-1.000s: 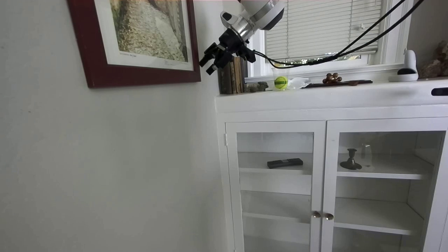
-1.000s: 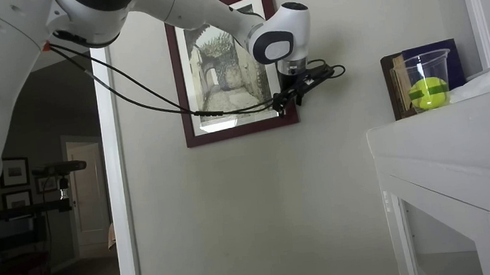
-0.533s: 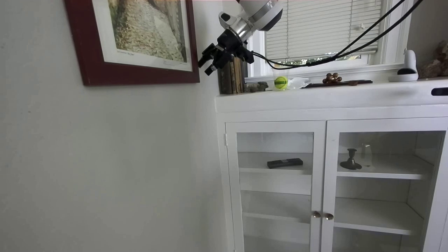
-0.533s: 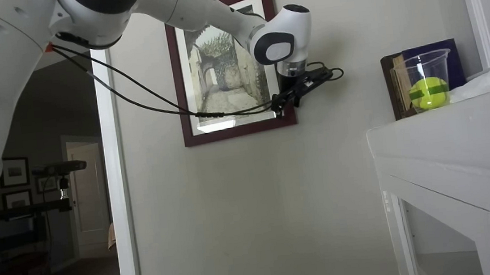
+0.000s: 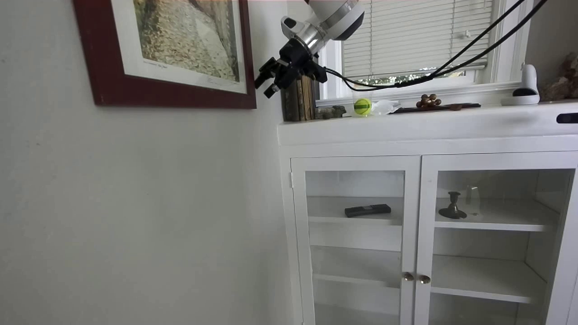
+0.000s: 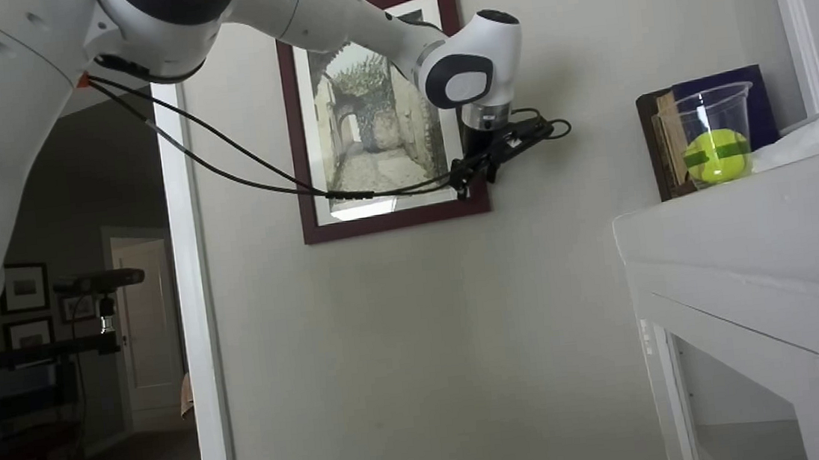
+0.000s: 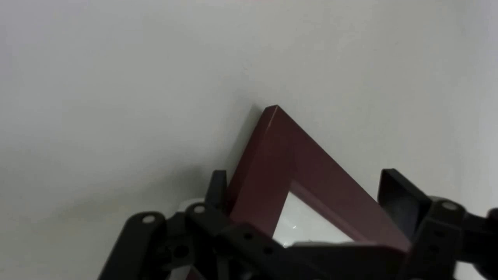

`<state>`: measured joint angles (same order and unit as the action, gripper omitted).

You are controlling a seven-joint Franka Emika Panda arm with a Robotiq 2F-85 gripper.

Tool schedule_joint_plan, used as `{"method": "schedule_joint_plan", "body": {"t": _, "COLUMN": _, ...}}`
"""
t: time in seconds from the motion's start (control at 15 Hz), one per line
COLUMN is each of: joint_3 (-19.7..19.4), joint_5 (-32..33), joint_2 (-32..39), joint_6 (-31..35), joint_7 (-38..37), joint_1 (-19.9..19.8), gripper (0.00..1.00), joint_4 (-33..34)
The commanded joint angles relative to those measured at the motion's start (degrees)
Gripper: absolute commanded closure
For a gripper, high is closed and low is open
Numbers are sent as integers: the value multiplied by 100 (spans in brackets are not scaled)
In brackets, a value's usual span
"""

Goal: Align the picture frame on the wall

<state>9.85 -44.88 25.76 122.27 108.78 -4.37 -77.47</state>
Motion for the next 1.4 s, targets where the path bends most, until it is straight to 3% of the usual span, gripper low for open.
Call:
{"method": "schedule_joint_plan", "body": {"t": 0.0, "joint_3": 36, "joint_5": -156, "joint_2": 166, "joint_6": -62, "joint_7": 86, "joint_1": -36, "gripper": 0, "joint_4": 272}}
{"method": "schedule_joint_plan", "body": {"t": 0.53, "joint_3": -67, "joint_5": -70, "joint_2": 67, "joint_6": 606, "joint_7": -369, "joint_1": -14, "gripper": 0, "joint_4": 147}}
{"method": "schedule_joint_plan", "body": {"t": 1.13, "joint_3": -155, "joint_5": 50, "joint_2": -198, "joint_6": 405, "joint_7": -1512, "joint_1": -26, "gripper": 0, "joint_4": -45}}
{"method": "schedule_joint_plan", "body": {"t": 1.33, "joint_3": -235, "joint_5": 221, "joint_2": -510, "joint_6": -110, "joint_7": -2034, "joint_1": -20, "gripper": 0, "joint_4": -247}}
